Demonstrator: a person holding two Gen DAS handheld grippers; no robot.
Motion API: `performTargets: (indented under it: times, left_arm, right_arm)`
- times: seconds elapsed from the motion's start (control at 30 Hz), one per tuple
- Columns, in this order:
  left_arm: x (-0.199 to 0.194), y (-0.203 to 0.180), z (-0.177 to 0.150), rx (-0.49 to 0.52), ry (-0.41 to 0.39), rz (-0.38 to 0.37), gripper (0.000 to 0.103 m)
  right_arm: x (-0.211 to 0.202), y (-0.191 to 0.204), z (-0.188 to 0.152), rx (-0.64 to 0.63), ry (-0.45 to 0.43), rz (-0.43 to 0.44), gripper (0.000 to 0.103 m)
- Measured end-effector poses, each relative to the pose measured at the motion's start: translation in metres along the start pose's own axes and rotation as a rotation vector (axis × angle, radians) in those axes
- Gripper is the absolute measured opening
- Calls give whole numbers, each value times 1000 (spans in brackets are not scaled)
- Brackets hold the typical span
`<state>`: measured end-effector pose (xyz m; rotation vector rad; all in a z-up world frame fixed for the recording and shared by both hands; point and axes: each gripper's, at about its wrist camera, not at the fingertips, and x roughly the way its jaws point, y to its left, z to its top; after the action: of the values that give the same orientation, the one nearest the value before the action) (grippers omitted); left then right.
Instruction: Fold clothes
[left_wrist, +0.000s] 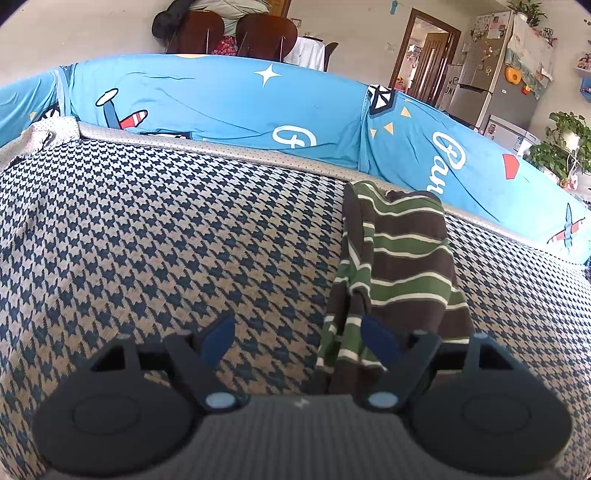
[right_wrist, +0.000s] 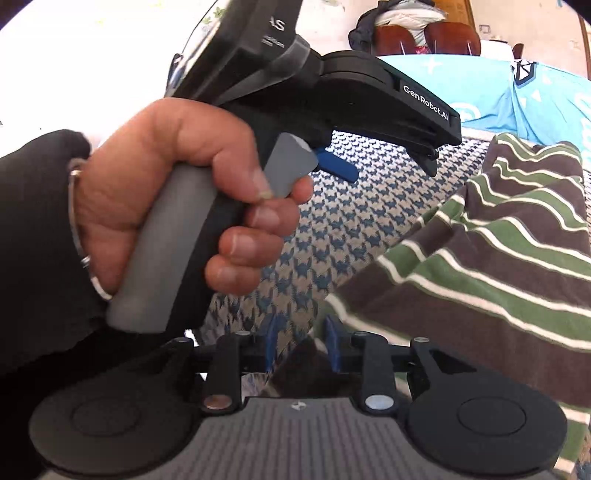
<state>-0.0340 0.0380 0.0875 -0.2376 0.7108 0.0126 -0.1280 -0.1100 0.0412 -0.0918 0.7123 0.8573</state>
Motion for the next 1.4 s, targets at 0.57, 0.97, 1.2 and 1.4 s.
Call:
performTargets:
  times: [0.57, 0.97, 1.2, 1.4]
  left_arm:
    - [-9, 13, -1, -15, -10, 19, 80]
    - [-8, -3, -1, 24, -12, -1, 90]
    - [6, -14, 0, 35, 2, -11, 94]
    - [25, -23, 5, 35, 19, -2, 94]
  right_arm:
    - [6, 29, -29, -196, 64, -97, 28]
    - [3, 16, -23, -112, 157, 72, 26]
    - [-30, 11, -7, -156, 130, 68, 31]
    - [-51, -37, 14, -100, 94, -12, 38]
